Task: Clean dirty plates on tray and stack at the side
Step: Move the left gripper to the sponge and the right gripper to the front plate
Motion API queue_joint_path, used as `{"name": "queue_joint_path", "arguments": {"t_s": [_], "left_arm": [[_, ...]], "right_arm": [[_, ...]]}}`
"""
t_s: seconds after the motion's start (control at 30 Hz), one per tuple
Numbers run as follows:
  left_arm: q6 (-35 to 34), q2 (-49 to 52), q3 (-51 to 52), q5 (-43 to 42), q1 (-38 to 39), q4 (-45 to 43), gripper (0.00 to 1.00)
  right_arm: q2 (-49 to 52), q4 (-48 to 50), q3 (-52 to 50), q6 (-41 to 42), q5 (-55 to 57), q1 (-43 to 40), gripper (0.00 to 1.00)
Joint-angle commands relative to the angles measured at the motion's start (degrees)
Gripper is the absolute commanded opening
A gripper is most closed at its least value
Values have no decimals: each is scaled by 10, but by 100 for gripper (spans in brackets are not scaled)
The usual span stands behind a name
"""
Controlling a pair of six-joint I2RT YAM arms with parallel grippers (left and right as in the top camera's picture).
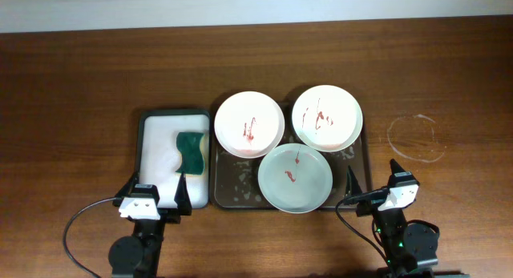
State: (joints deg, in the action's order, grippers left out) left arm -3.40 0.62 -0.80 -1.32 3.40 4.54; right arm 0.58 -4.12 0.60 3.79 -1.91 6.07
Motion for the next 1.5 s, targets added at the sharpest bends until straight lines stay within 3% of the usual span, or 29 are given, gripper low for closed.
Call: {"name": "queue_joint_path", "arguments": {"t_s": [0.0, 0.73, 0.93, 1.07, 1.37, 1.47], "left_arm": [[11, -3, 3, -9, -2, 1, 99], [9, -2, 2, -21, -2, -7, 100], [-49, 20, -65, -4, -2, 95, 100], [-49, 97, -147, -4, -2, 165, 100], [-49, 472, -453, -33, -2, 367, 99], [-49, 555, -517, -37, -2, 444, 99]], "right_arm": [[-4, -4, -3, -4, 5, 3, 99], [-4, 4, -3, -3, 5, 3, 99], [28, -99, 78, 14, 5, 3, 99], [116, -181, 175, 36, -8, 3, 99], [459, -416, 479, 47, -38, 3, 99], [522, -467, 538, 46, -50, 3, 99]]}}
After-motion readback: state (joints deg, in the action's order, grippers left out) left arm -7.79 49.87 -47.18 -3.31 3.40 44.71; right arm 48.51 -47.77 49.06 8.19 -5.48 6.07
